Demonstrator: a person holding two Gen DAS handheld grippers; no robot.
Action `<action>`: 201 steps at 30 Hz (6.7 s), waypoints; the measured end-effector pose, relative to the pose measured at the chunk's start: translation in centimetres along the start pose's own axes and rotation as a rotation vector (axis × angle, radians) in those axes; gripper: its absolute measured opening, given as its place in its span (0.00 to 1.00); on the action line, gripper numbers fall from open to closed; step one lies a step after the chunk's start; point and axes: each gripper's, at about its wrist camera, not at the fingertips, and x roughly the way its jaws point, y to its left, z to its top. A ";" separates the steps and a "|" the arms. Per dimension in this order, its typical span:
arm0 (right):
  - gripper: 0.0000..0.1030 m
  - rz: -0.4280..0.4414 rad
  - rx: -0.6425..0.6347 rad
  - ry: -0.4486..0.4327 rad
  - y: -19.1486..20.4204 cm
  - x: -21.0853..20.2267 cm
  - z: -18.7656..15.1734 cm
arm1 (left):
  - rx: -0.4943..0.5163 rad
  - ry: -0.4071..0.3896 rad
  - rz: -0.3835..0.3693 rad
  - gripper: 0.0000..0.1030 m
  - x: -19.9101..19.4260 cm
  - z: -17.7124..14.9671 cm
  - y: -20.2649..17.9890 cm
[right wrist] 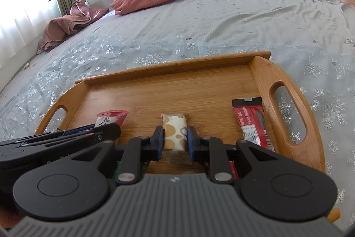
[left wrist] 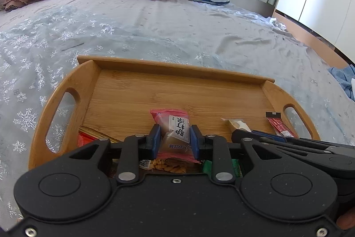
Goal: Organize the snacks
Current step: 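Open both grippers to drop the pastry pack and wafer bar on the tray, then move both grippers back toward the snacks beside the tray, then grasp the gold packet with the left gripper while the right gripper grasps the yellow chip bag, then carry the gold packet and yellow chip bag over the tray with both grippers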
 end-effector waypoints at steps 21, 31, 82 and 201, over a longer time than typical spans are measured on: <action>0.58 0.042 -0.014 -0.050 0.0 -4.3 -0.2 | 0.056 -0.118 0.029 0.77 -8.1 0.1 0.6; 0.72 0.080 -0.065 -0.099 0.9 -9.3 -1.7 | 0.091 -0.142 0.040 0.83 -14.4 -2.1 0.8; 1.00 0.034 -0.206 -0.072 2.8 -13.5 -11.9 | -0.057 -0.094 0.079 0.97 -19.3 -13.3 5.1; 0.64 -0.022 -0.150 -0.293 0.9 -17.6 -5.7 | -0.051 -0.136 0.039 0.25 -18.4 -5.3 4.6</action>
